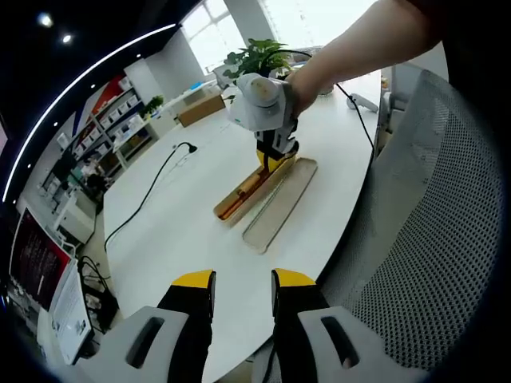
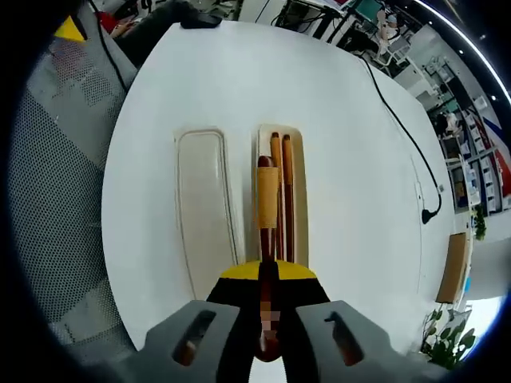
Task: Arrange the utensils inside the cutlery case until each visible utensil rests in its matching compartment.
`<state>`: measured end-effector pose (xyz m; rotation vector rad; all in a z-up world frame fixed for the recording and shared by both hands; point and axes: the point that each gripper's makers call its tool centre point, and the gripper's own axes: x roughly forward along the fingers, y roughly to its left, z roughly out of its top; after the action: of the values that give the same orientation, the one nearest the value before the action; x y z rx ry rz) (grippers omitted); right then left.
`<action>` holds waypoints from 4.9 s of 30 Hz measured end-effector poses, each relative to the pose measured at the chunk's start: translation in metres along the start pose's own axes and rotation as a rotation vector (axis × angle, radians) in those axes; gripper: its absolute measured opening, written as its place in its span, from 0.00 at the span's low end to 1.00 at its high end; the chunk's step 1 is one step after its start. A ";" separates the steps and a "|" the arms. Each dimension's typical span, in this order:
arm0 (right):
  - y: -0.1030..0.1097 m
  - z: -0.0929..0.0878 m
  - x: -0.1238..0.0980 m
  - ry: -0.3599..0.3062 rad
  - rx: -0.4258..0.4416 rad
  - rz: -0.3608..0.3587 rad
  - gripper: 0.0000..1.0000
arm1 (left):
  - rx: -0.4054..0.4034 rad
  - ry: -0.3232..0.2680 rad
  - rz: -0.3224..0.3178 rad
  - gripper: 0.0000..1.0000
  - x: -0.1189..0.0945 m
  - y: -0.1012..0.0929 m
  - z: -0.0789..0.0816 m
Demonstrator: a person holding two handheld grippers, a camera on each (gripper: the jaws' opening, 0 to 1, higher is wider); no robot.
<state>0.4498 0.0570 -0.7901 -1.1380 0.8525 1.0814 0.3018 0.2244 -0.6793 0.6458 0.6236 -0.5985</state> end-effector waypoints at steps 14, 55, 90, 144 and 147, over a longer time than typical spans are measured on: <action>-0.003 -0.004 0.013 0.029 -0.003 0.013 0.00 | -0.001 0.002 -0.002 0.28 0.001 0.000 0.000; -0.012 0.003 0.041 0.119 -0.138 0.076 0.01 | -0.002 0.020 -0.017 0.28 0.003 -0.003 -0.004; -0.026 0.003 0.019 0.026 -0.072 0.043 0.20 | 0.003 0.029 -0.020 0.27 0.003 -0.003 -0.005; 0.020 -0.084 -0.031 -0.108 0.357 0.106 0.57 | 0.022 0.034 -0.026 0.28 0.003 -0.005 -0.006; 0.025 -0.088 -0.033 -0.111 0.364 0.105 0.57 | 0.023 0.037 -0.028 0.28 0.003 -0.006 -0.006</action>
<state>0.4162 -0.0346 -0.7863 -0.7296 0.9826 1.0141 0.2979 0.2239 -0.6870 0.6716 0.6619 -0.6219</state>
